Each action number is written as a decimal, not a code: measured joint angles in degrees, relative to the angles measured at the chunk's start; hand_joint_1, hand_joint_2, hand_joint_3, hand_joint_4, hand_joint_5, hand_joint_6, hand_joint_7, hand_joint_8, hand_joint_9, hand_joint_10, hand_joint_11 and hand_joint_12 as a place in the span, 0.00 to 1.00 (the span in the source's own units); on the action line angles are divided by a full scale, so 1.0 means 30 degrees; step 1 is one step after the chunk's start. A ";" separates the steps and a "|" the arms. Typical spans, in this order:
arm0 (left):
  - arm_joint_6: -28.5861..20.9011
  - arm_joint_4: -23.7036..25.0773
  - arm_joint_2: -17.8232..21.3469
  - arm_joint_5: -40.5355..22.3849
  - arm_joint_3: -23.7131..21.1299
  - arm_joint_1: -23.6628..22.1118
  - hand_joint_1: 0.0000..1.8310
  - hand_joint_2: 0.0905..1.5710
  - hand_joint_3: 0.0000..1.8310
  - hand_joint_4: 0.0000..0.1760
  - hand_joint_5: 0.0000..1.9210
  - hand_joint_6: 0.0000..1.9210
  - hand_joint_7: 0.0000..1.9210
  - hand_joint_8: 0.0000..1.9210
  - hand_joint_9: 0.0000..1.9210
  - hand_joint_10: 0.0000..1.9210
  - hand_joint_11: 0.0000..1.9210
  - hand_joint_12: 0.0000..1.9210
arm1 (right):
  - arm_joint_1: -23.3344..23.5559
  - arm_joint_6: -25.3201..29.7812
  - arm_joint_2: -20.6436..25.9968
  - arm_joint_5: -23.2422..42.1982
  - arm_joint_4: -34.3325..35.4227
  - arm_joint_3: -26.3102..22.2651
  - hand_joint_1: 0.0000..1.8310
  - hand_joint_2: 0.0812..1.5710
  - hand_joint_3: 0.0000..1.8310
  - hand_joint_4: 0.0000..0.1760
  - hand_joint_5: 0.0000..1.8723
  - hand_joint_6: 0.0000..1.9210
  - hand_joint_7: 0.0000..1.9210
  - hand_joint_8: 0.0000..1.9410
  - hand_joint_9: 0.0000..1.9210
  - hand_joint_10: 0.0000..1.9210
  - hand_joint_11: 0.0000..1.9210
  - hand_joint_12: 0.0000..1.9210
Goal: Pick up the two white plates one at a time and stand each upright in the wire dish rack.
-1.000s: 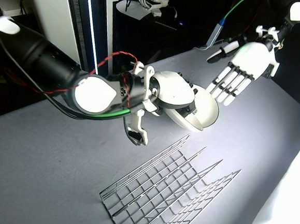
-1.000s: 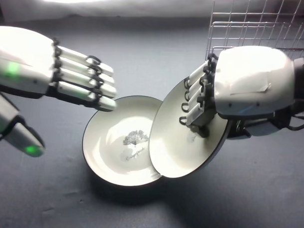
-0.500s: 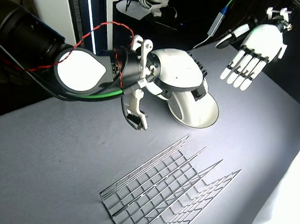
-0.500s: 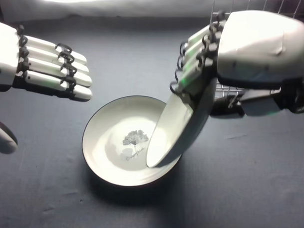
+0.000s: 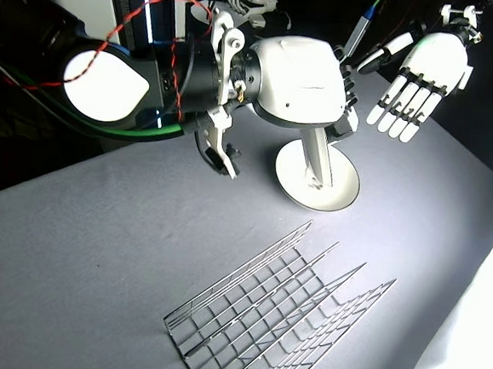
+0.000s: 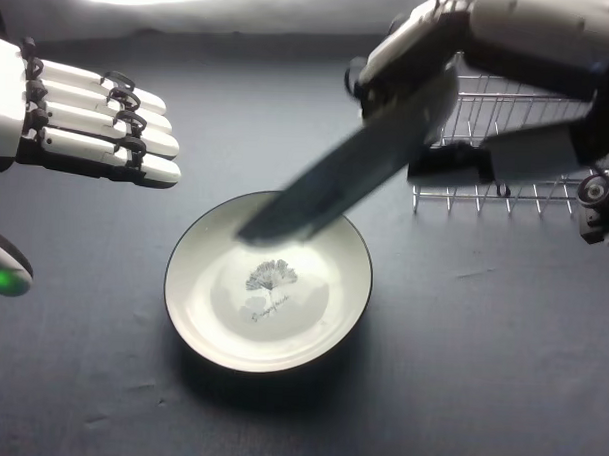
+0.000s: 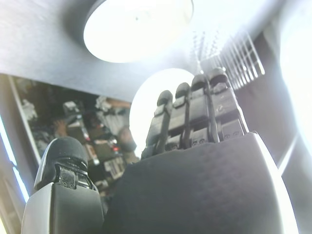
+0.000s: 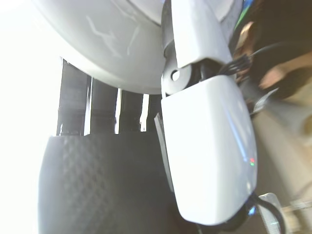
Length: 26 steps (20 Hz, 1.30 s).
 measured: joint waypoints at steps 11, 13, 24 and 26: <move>0.0503 -0.0612 -0.0576 0.0743 0.0102 0.1617 0.00 0.70 0.00 0.00 0.00 0.00 0.00 0.00 0.00 0.00 0.00 0.00 | 0.1515 0.0073 0.0787 -0.3395 0.8480 -0.0029 0.75 0.68 0.00 0.00 0.51 0.53 0.54 0.40 0.49 0.62 0.40 0.75; 0.0525 -0.0641 -0.0721 0.1326 -0.0211 0.1610 0.00 0.70 0.00 0.00 0.00 0.00 0.00 0.00 0.00 0.00 0.00 0.00 | 0.1676 0.0036 0.0889 -0.3738 0.9311 0.0000 0.75 0.69 0.00 0.00 0.51 0.53 0.52 0.40 0.50 0.63 0.41 0.77; 0.1625 -0.1282 -0.1173 0.3410 -0.2426 0.2878 0.00 0.70 0.00 0.00 0.00 0.00 0.00 0.00 0.00 0.00 0.00 0.00 | 0.2076 0.0000 0.0882 -0.3883 1.0426 0.2266 0.74 0.68 0.00 0.00 0.51 0.49 0.55 0.41 0.52 0.62 0.47 0.88; 0.1938 -0.1530 -0.1333 0.3825 -0.2426 0.3162 0.00 0.70 0.00 0.00 0.00 0.00 0.00 0.00 0.00 0.00 0.00 0.00 | 0.2076 -0.0015 0.0991 -0.3927 1.0426 0.2528 0.75 0.69 0.00 0.00 0.50 0.59 0.54 0.40 0.47 0.60 0.38 0.71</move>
